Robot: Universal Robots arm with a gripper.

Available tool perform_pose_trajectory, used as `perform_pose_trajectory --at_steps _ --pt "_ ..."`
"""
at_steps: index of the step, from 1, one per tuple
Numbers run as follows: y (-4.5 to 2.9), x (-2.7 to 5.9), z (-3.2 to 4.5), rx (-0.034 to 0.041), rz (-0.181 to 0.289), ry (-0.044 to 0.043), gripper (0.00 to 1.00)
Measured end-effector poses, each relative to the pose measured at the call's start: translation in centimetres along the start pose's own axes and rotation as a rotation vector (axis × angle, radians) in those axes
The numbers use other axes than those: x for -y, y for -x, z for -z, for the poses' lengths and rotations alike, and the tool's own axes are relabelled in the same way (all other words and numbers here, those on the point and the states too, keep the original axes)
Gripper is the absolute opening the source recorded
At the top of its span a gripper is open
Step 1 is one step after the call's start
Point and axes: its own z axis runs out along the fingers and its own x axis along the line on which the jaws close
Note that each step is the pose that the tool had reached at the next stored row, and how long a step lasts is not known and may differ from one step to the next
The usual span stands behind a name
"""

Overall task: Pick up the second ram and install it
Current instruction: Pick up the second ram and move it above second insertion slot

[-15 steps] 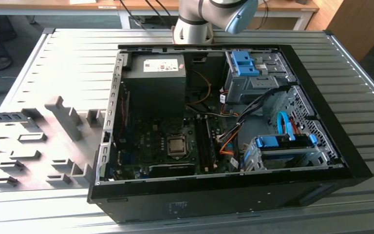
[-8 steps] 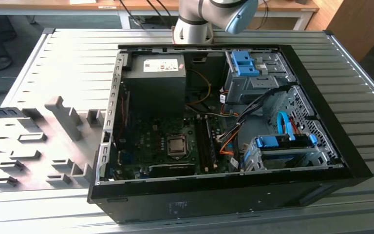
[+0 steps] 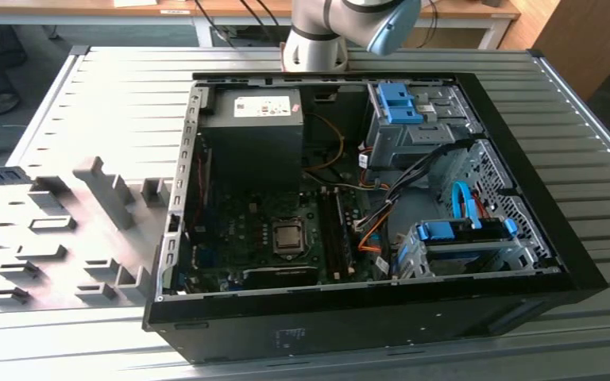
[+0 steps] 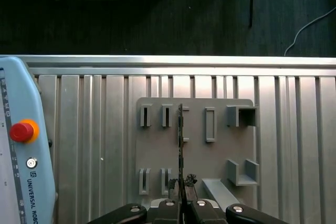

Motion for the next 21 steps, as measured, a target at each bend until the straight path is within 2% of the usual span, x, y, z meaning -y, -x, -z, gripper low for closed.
perform_pose_trajectory --at_steps 7,10,21 --pt "0.01 0.01 0.02 -0.0001 0.0 0.0001 0.14" --pt "0.01 0.32 0.01 0.0003 0.0 0.0002 0.14" --pt "0.13 3.88 0.14 0.0004 0.0 0.0007 0.14"
